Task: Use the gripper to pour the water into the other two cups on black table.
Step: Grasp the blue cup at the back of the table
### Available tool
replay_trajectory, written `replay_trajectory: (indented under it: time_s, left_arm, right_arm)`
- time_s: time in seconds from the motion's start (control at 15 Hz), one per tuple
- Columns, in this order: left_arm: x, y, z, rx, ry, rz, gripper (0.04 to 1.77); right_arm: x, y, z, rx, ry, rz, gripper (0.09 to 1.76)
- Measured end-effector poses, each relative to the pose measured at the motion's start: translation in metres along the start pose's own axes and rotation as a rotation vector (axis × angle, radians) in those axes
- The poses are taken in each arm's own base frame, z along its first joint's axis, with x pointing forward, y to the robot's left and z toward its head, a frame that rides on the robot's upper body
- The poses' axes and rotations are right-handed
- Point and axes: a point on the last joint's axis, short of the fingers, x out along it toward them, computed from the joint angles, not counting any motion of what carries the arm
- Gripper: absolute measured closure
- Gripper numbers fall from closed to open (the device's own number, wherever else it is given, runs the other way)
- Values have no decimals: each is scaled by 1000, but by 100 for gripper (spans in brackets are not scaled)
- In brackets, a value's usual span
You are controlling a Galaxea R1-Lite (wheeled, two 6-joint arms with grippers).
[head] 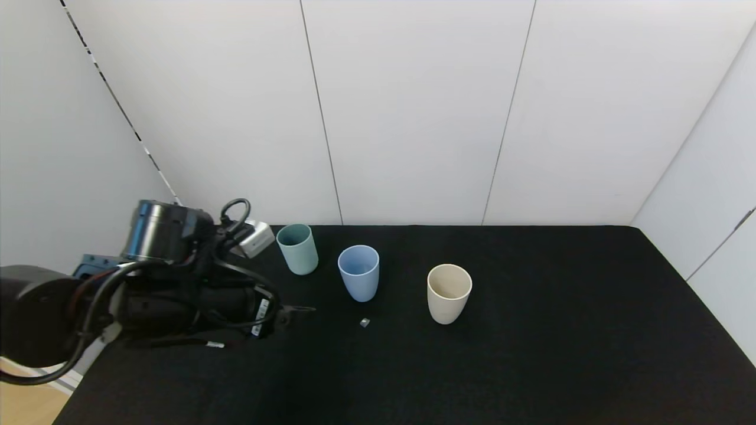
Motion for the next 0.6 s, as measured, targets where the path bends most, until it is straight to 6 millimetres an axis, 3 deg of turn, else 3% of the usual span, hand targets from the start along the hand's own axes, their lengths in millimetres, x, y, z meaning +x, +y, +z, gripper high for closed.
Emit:
replay_trajectory:
  time_s: [0.27, 0.6]
  left_arm:
    - [51, -15, 2, 10, -16, -12, 9]
    - [99, -15, 7, -25, -103, 26, 9]
  right_arm:
    - [0, 0, 0, 0, 0, 0, 14]
    - [0, 0, 0, 0, 0, 0, 14]
